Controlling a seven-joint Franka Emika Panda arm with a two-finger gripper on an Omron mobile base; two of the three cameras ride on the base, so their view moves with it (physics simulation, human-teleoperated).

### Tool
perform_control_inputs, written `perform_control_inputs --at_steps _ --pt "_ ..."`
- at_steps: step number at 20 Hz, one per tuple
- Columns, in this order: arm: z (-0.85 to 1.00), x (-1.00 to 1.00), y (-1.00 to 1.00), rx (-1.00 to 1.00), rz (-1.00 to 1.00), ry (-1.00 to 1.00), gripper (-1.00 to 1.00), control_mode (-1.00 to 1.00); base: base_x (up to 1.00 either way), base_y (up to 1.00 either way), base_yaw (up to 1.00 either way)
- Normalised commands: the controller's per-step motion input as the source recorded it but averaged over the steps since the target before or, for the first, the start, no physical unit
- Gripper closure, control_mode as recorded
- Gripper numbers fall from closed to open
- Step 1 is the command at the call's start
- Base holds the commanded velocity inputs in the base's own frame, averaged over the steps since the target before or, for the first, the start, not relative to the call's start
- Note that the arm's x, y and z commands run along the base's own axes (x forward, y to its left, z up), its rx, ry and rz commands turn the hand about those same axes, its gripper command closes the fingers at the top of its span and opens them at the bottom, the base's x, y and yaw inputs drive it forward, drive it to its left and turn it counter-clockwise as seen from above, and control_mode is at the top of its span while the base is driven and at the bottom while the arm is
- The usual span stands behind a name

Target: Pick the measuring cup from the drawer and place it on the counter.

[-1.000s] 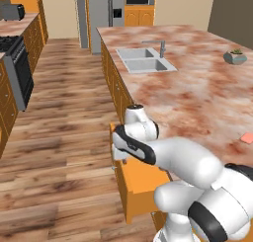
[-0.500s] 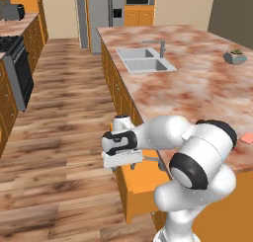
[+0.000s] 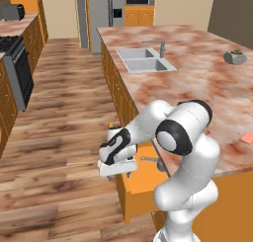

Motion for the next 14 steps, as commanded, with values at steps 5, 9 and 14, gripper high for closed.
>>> perform_control_inputs --at_steps 5,9,14 --pt "-0.64 0.00 0.89 -0.01 0.00 -0.01 -1.00 -1.00 0.00 0.00 0.00" --pt "-0.34 -0.04 1.00 0.04 0.16 -0.16 -1.00 -1.00 0.00 0.00 0.00" --pt "0.04 0.00 0.99 0.00 0.22 -0.24 -1.00 -1.00 0.00 0.00 0.00"
